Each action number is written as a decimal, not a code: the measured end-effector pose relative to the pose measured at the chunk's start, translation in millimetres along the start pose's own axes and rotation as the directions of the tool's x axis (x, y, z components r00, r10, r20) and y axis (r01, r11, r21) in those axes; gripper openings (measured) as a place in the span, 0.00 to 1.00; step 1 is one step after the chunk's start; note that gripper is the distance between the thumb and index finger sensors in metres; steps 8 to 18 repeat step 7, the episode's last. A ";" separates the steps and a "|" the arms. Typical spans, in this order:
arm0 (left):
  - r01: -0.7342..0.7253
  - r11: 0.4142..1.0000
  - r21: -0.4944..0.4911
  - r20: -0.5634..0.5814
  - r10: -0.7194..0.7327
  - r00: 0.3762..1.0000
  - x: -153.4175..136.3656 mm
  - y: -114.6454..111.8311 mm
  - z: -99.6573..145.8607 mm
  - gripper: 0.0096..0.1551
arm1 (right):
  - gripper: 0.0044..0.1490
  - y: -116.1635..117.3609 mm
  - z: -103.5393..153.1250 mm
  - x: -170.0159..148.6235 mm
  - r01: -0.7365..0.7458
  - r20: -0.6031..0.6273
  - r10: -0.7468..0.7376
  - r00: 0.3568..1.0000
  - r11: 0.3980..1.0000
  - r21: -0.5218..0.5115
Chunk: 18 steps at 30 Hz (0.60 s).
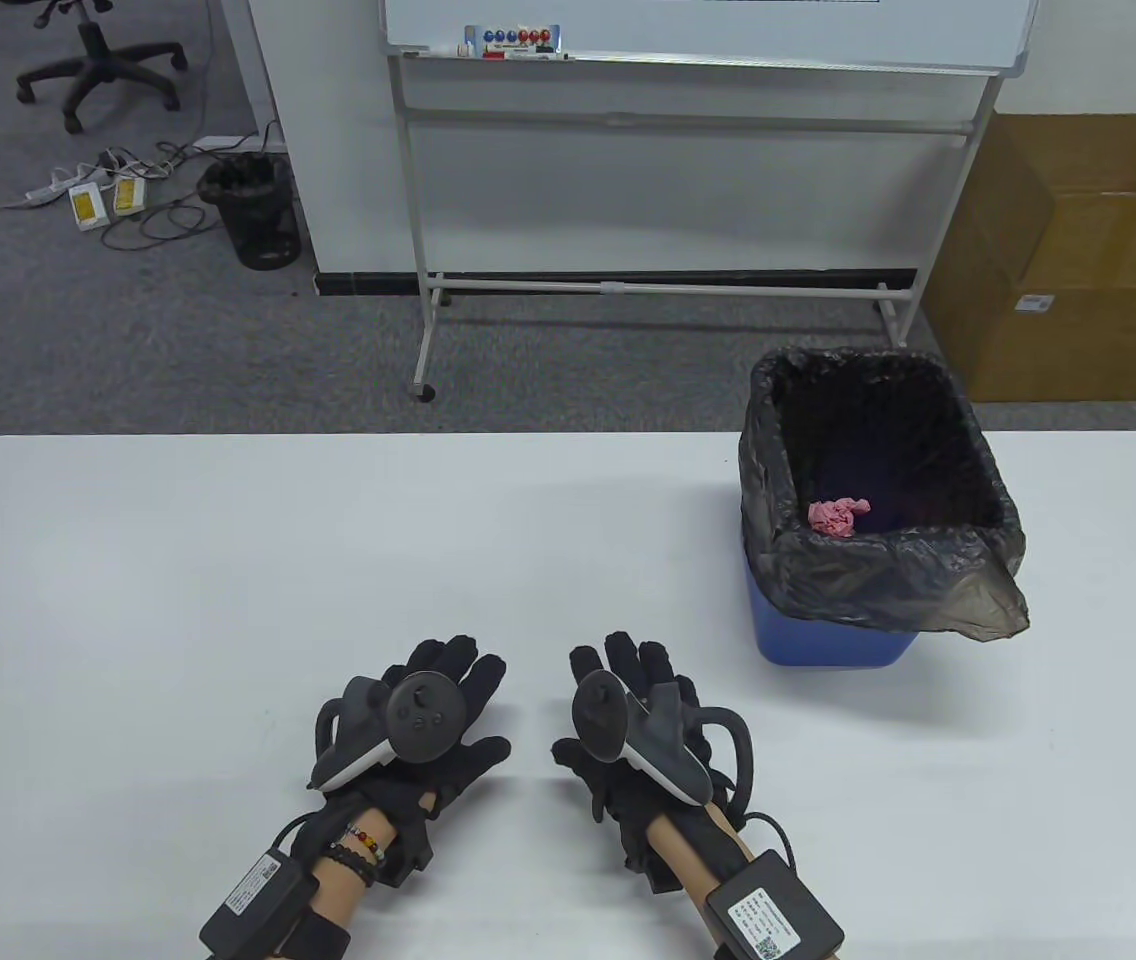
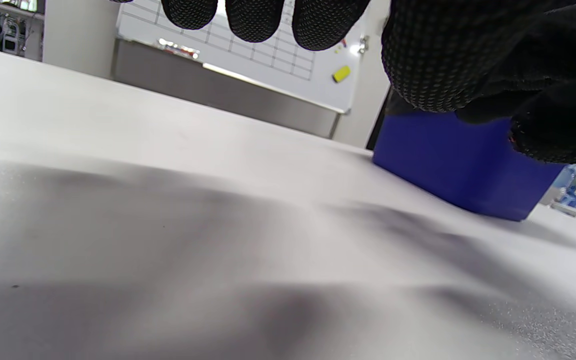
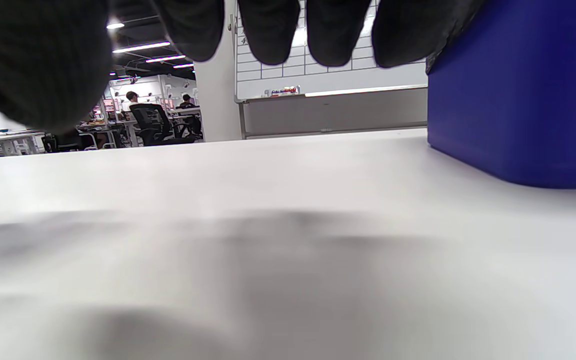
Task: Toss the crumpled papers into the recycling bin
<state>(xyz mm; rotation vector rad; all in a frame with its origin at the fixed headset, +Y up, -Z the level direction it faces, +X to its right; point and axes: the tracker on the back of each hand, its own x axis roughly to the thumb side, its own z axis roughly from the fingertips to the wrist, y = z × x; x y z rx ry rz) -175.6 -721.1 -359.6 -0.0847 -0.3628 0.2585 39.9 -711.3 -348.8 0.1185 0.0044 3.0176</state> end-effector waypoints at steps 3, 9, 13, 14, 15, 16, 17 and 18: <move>0.005 1.000 -0.002 0.002 -0.005 1.000 0.6 -0.1 -0.1 0.49 | 0.59 1.1 0.5 0.6 -0.005 0.003 0.005 1.000 1.000 0.007; 0.003 1.000 -0.004 0.002 -0.003 1.000 0.8 -0.5 -0.5 0.48 | 0.59 3.7 1.1 1.0 -0.014 0.004 0.014 1.000 1.000 0.020; 0.003 1.000 -0.004 0.002 -0.003 1.000 0.8 -0.5 -0.5 0.48 | 0.59 3.7 1.1 1.0 -0.014 0.004 0.014 1.000 1.000 0.020; 0.003 1.000 -0.004 0.002 -0.003 1.000 0.8 -0.5 -0.5 0.48 | 0.59 3.7 1.1 1.0 -0.014 0.004 0.014 1.000 1.000 0.020; 0.003 1.000 -0.004 0.002 -0.003 1.000 0.8 -0.5 -0.5 0.48 | 0.59 3.7 1.1 1.0 -0.014 0.004 0.014 1.000 1.000 0.020; 0.003 1.000 -0.004 0.002 -0.003 1.000 0.8 -0.5 -0.5 0.48 | 0.59 3.7 1.1 1.0 -0.014 0.004 0.014 1.000 1.000 0.020; 0.003 1.000 -0.004 0.002 -0.003 1.000 0.8 -0.5 -0.5 0.48 | 0.59 3.7 1.1 1.0 -0.014 0.004 0.014 1.000 1.000 0.020; 0.003 1.000 -0.004 0.002 -0.003 1.000 0.8 -0.5 -0.5 0.48 | 0.59 3.7 1.1 1.0 -0.014 0.004 0.014 1.000 1.000 0.020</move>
